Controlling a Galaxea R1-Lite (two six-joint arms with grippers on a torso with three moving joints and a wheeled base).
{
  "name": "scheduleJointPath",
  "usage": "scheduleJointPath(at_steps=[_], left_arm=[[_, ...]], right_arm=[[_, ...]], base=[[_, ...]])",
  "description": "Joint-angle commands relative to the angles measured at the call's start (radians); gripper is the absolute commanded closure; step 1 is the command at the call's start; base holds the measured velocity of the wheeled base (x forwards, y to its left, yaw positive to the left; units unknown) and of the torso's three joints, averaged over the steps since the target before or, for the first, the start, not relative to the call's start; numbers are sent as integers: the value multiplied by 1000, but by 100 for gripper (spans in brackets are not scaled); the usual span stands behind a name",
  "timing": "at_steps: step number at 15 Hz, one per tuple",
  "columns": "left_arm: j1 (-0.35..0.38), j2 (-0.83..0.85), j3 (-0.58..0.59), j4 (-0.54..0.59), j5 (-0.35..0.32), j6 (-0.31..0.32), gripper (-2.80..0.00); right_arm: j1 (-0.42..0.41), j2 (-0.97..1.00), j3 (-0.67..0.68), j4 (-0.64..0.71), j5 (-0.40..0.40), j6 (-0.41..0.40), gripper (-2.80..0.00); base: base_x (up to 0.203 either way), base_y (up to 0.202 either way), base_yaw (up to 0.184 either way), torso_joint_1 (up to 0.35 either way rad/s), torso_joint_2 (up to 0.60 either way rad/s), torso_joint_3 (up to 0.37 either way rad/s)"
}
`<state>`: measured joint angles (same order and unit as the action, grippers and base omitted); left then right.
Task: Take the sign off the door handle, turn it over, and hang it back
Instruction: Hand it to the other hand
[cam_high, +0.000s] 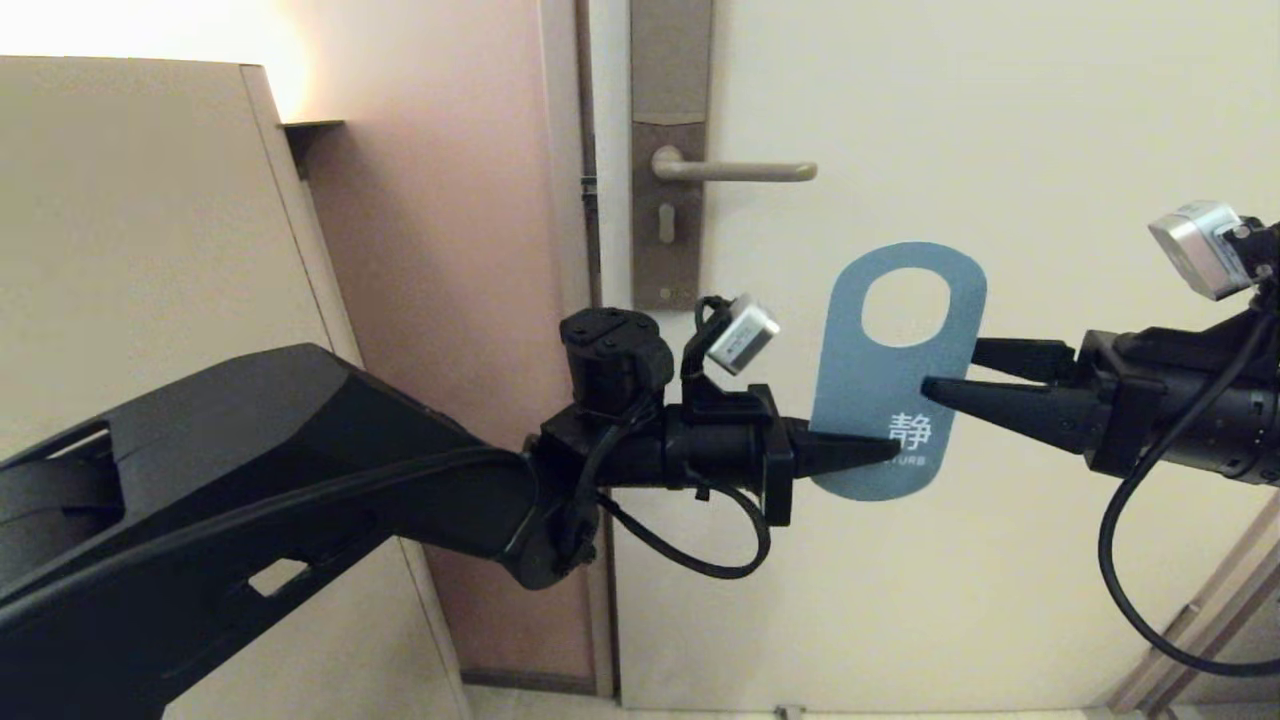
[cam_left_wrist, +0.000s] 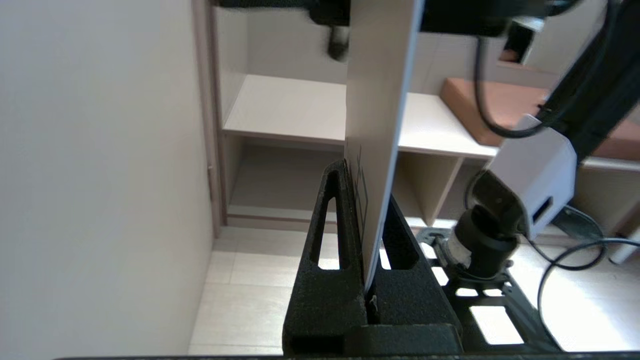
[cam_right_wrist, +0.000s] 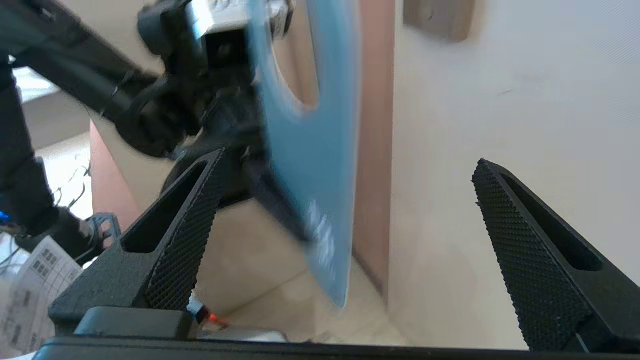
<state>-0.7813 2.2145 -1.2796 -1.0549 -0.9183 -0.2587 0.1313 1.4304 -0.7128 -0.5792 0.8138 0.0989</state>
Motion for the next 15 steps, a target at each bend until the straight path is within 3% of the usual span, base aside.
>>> scheduleJointPath(at_steps=[1, 8, 15], left_arm=[[2, 2, -7, -7, -2, -1, 0], [2, -1, -9, -8, 45, 3, 0], [2, -6, -9, -10, 49, 6, 0]], right_arm=[[1, 18, 3, -19, 5, 0, -280], [-2, 28, 38, -51, -1, -1, -280], [-1, 28, 52, -54, -13, -1, -280]], base=[[0, 0, 0, 0, 0, 0], [0, 0, 0, 0, 0, 0], [0, 0, 0, 0, 0, 0]])
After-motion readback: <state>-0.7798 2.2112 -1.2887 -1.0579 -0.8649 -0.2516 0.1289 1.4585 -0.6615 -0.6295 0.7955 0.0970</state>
